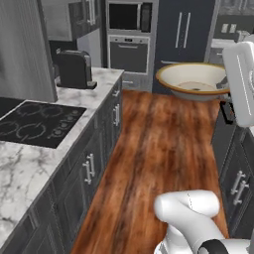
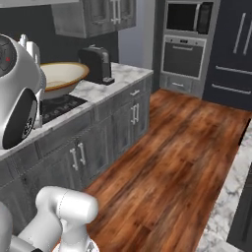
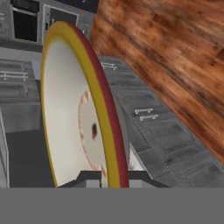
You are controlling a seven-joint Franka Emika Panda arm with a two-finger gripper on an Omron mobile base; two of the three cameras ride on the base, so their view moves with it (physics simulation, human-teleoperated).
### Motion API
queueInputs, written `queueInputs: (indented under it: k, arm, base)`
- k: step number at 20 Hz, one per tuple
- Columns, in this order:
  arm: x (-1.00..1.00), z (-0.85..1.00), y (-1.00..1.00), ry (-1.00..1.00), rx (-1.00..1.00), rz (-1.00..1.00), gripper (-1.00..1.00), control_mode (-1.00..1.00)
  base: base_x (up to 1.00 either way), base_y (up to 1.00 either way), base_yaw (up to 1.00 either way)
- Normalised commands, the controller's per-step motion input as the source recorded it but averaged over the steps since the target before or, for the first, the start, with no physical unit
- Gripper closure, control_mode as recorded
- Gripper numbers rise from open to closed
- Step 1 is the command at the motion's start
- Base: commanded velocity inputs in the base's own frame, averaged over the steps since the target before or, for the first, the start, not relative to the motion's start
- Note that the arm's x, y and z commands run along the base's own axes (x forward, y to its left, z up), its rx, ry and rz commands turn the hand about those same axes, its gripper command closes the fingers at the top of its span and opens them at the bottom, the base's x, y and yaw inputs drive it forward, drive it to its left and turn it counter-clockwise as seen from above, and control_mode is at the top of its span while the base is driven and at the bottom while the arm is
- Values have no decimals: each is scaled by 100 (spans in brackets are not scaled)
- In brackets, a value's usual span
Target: Move the bowls from the cabinet to the plates on the dining table.
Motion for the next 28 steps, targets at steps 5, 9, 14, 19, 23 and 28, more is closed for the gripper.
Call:
queueInputs:
  k: [5, 9, 14, 19, 23, 28]
  arm:
    - [0, 0, 0, 0, 0, 0, 100, 100]
    - [0, 0, 0, 0, 0, 0, 100, 100]
    - [0, 0, 0, 0, 0, 0, 100, 100]
    - [0, 0, 0, 0, 0, 0, 100, 100]
    - [0, 0, 0, 0, 0, 0, 100, 100]
    - [0, 0, 0, 0, 0, 0, 100, 100]
  base:
    - [0, 0, -25]
    - [0, 0, -25]
    - [0, 0, -25]
    - [0, 0, -25]
    - [0, 0, -25]
    - [0, 0, -25]
